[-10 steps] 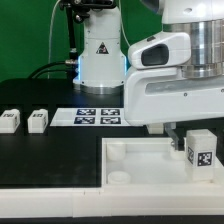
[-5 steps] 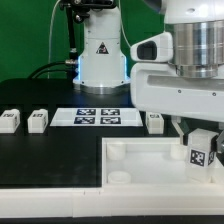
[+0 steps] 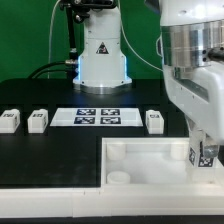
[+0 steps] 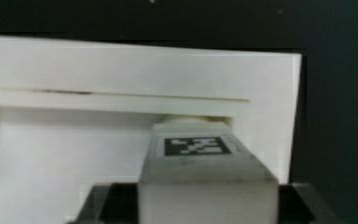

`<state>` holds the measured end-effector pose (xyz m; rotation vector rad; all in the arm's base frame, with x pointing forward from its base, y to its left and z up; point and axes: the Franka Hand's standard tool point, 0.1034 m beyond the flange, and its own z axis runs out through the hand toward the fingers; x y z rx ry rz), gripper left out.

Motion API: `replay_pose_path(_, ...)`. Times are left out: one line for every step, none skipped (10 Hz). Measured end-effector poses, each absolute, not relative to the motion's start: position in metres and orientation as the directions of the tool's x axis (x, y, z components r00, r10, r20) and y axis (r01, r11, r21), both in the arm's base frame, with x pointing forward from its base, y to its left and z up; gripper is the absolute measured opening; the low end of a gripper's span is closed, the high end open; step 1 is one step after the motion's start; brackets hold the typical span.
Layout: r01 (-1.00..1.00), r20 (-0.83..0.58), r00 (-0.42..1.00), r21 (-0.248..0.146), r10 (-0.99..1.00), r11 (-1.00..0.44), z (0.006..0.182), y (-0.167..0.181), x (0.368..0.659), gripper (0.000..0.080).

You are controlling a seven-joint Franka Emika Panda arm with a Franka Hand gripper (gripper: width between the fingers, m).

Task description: Assemble one leg

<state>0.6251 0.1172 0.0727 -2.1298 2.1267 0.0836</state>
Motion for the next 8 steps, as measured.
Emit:
replay_pose_path(-0.999,-0.131,0.008,-0.053,-0.991,-0.001,0.0724,0.1174,0.6250,0.0342)
replay_pose_path(-0.998,-0.130,0.021,-0.055,-0.991,-0.014,0.0723,0.1175,0.6249,0.0478)
replay_pose_path(-0.991,-0.121,0.118,-0.071,-0.986,-0.110,0.0714,0.1173,0.6252,0.0478)
replay_pose_path(-0.965,-0.106,0.252,-0.096,-0.962,-0.242,0.0677,0.1190,0.6241,0.0611)
replay_pose_path(-0.929,-0.094,0.364,-0.100,-0.927,-0.355,0.0678,0.1244,0.6220,0.0611)
replay_pose_path(-0.864,-0.075,0.500,-0.113,-0.863,-0.491,0.0681,0.1252,0.6221,0.0643)
replay_pose_path(-0.817,-0.063,0.573,-0.118,-0.817,-0.564,0.0676,0.1237,0.6223,0.0643)
replay_pose_path(-0.747,-0.049,0.662,-0.124,-0.748,-0.653,0.0675,0.1234,0.6223,0.0649)
